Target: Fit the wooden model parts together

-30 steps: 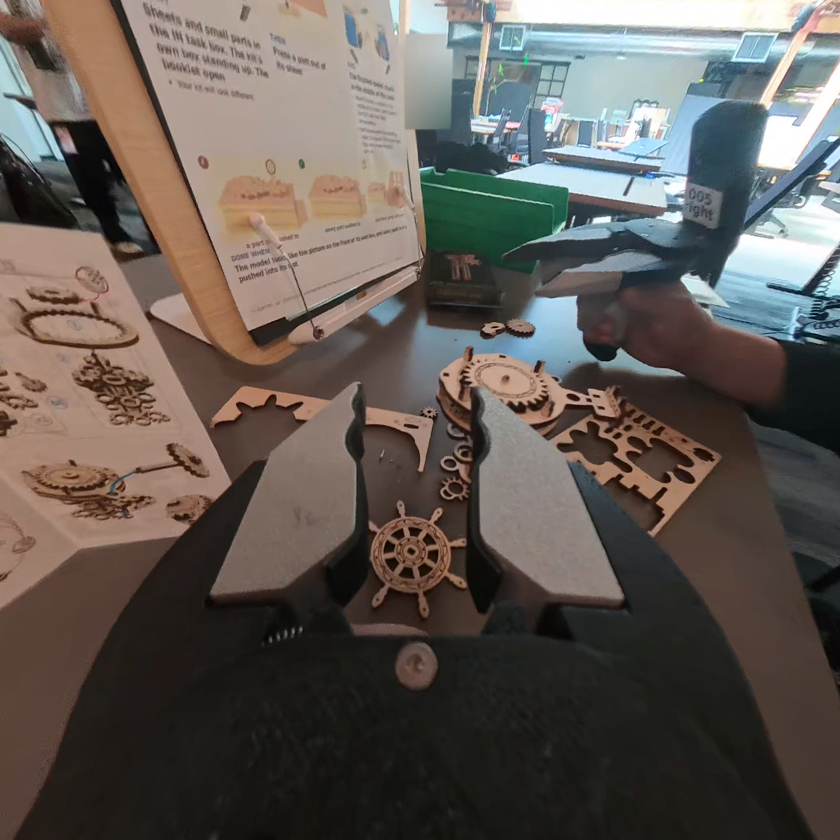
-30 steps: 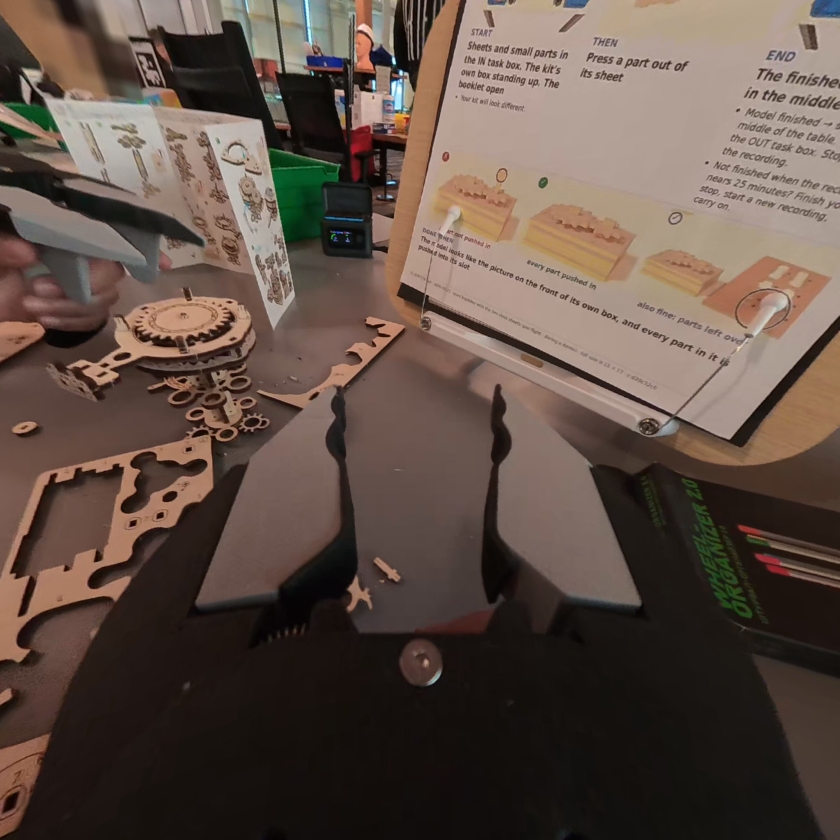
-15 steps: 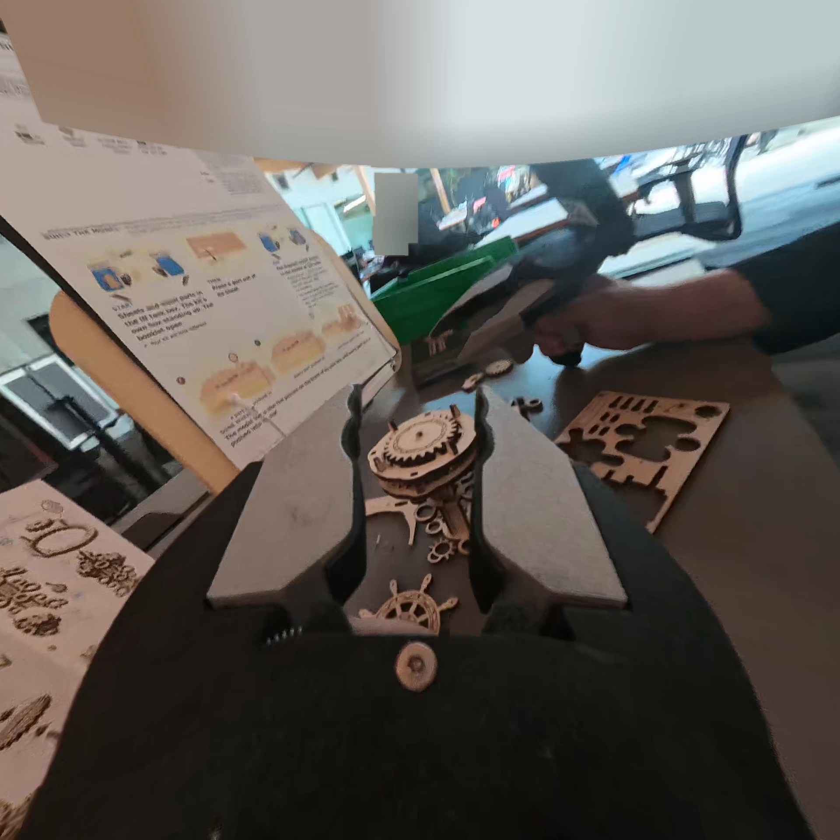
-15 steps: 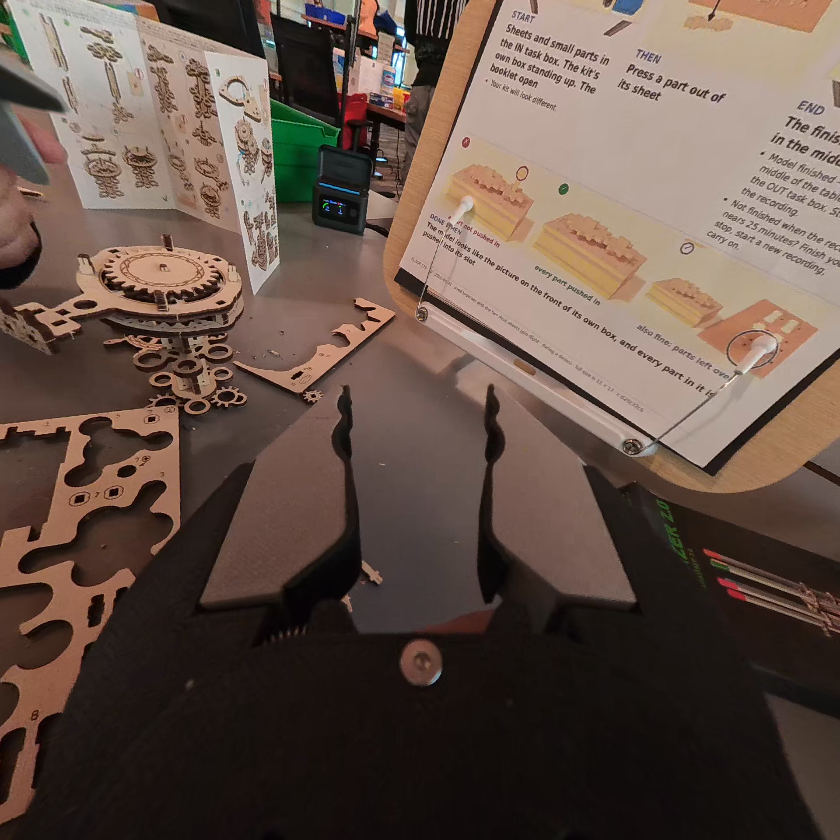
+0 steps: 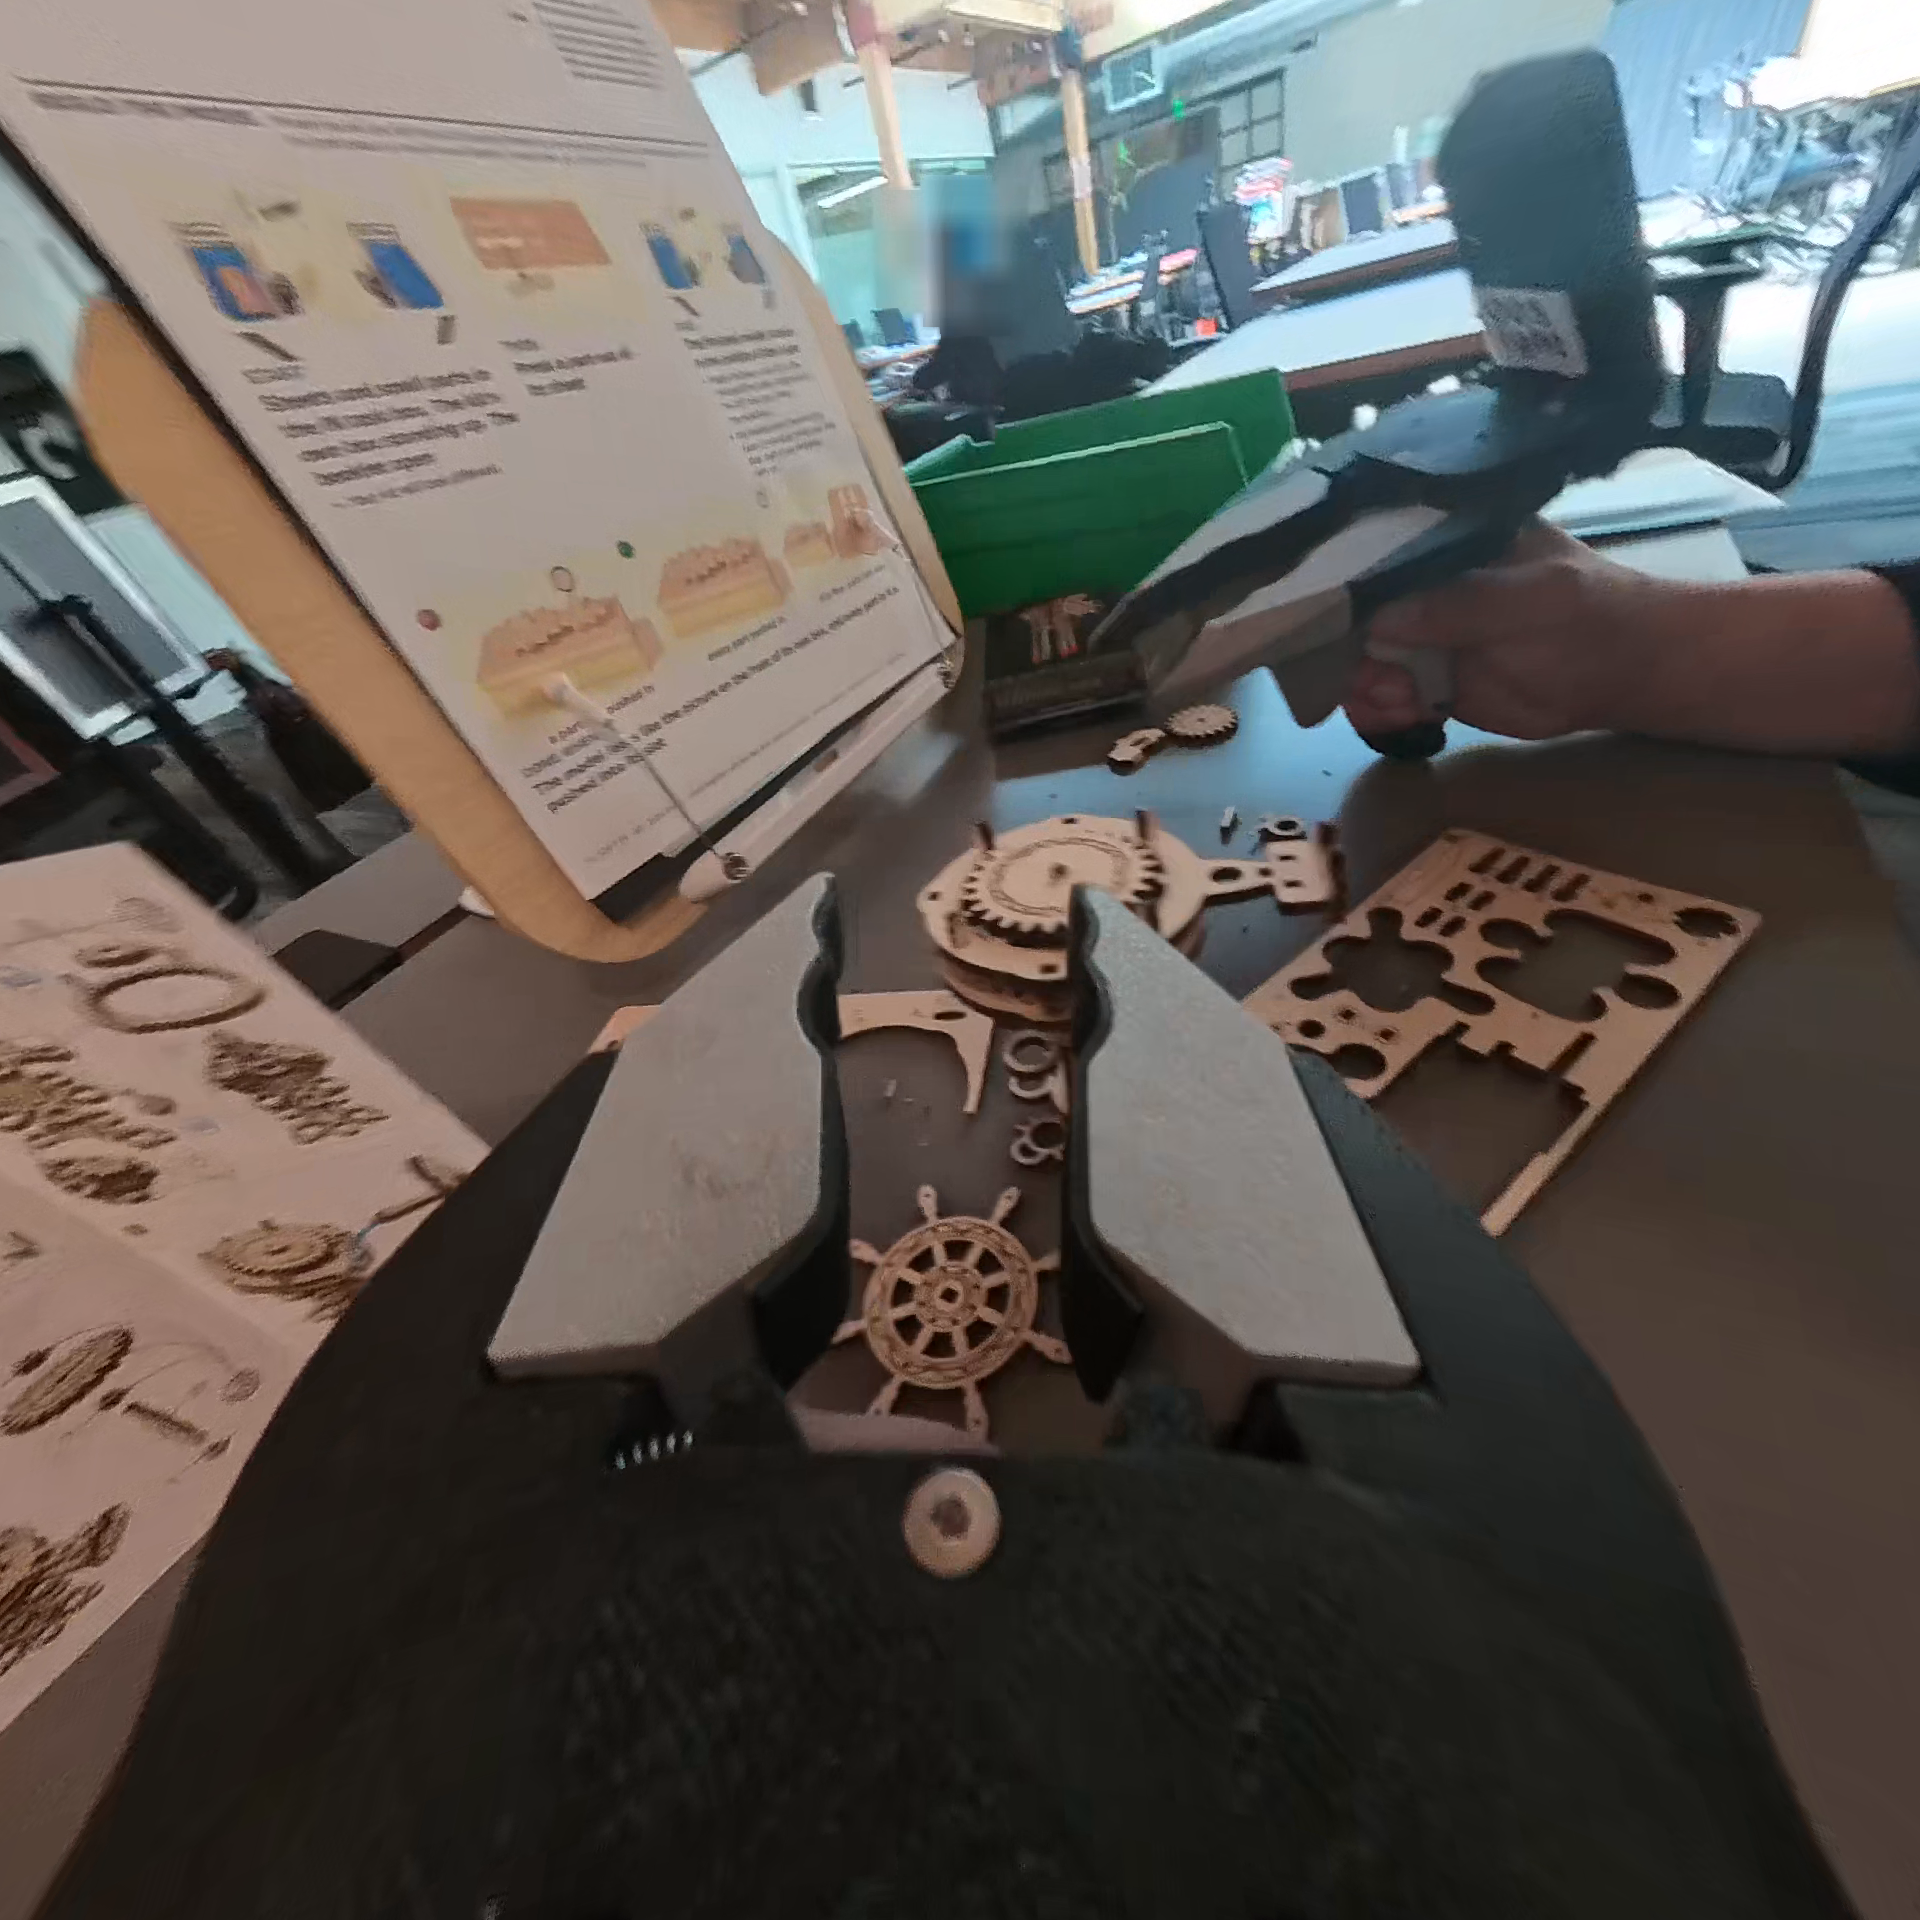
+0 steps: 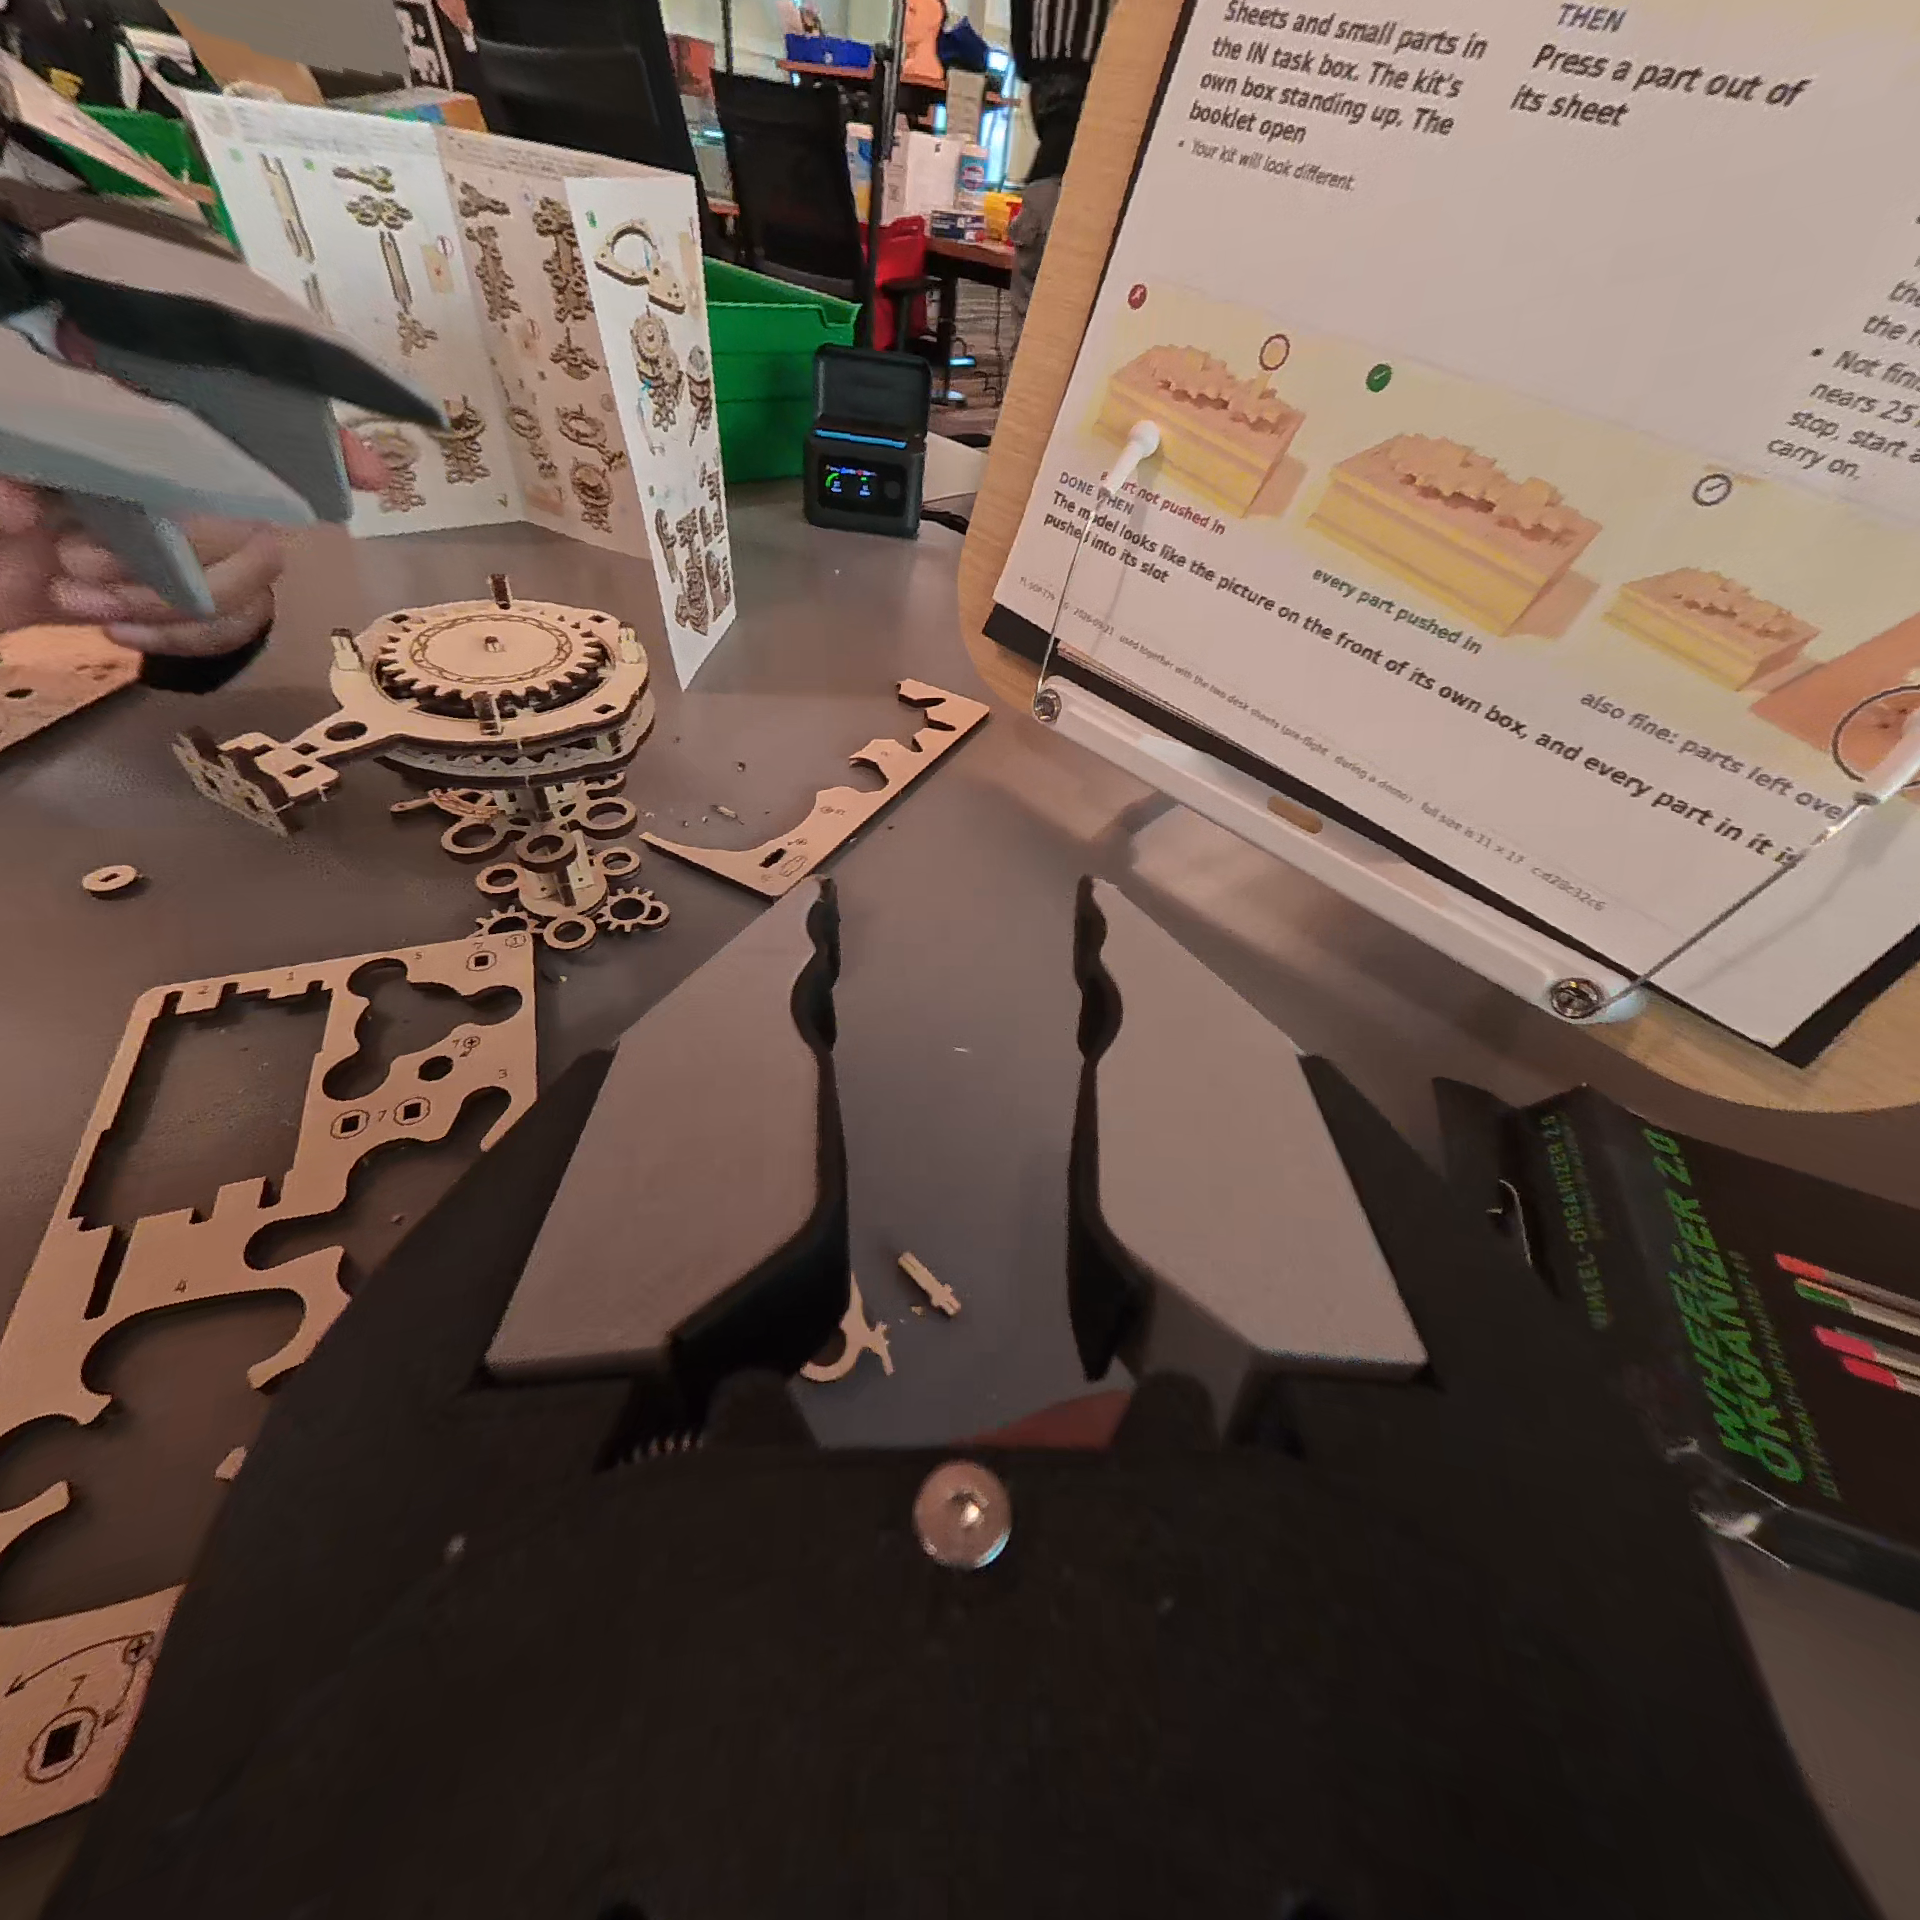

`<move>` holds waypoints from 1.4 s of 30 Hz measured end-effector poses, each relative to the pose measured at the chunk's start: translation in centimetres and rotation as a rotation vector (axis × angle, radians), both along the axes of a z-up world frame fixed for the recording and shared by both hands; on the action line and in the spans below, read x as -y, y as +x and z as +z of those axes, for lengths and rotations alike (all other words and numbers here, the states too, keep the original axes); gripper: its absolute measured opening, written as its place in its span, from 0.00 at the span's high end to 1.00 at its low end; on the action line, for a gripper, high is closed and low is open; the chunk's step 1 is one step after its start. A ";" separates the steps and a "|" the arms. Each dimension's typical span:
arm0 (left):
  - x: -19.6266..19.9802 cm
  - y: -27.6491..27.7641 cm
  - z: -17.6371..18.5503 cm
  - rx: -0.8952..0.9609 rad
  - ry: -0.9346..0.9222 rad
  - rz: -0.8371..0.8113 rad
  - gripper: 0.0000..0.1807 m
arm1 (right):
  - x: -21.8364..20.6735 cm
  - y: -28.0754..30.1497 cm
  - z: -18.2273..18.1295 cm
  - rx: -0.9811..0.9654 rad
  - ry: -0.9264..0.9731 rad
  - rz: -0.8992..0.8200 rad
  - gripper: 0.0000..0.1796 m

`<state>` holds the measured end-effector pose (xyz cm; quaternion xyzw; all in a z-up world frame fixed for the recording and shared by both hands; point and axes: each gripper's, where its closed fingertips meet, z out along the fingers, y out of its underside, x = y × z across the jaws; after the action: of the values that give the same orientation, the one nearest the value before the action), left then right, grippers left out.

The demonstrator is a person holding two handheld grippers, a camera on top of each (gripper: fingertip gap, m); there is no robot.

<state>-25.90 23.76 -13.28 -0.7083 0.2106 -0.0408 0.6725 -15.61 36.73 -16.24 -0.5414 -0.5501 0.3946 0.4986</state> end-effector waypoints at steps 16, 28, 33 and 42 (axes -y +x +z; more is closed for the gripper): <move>6.1 -7.9 2.5 0.106 -0.172 0.154 0.79 | -1.5 2.0 2.4 -0.096 0.016 -0.073 0.76; 10.4 2.7 -8.6 -0.146 -0.612 -0.168 0.77 | -1.8 3.5 4.5 -0.208 -0.060 -0.060 0.76; 9.4 2.7 -11.2 -0.168 -0.703 -0.153 0.81 | -1.1 3.0 3.9 -0.175 -0.046 -0.037 0.76; 9.2 3.1 -11.2 -0.161 -0.681 -0.163 0.91 | -0.8 2.4 2.9 -0.132 -0.046 -0.022 0.76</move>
<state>-22.77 14.55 -24.51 -0.8736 0.2931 -0.1062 0.3737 -13.21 37.53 -13.30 -0.5316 -0.5007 0.4365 0.5256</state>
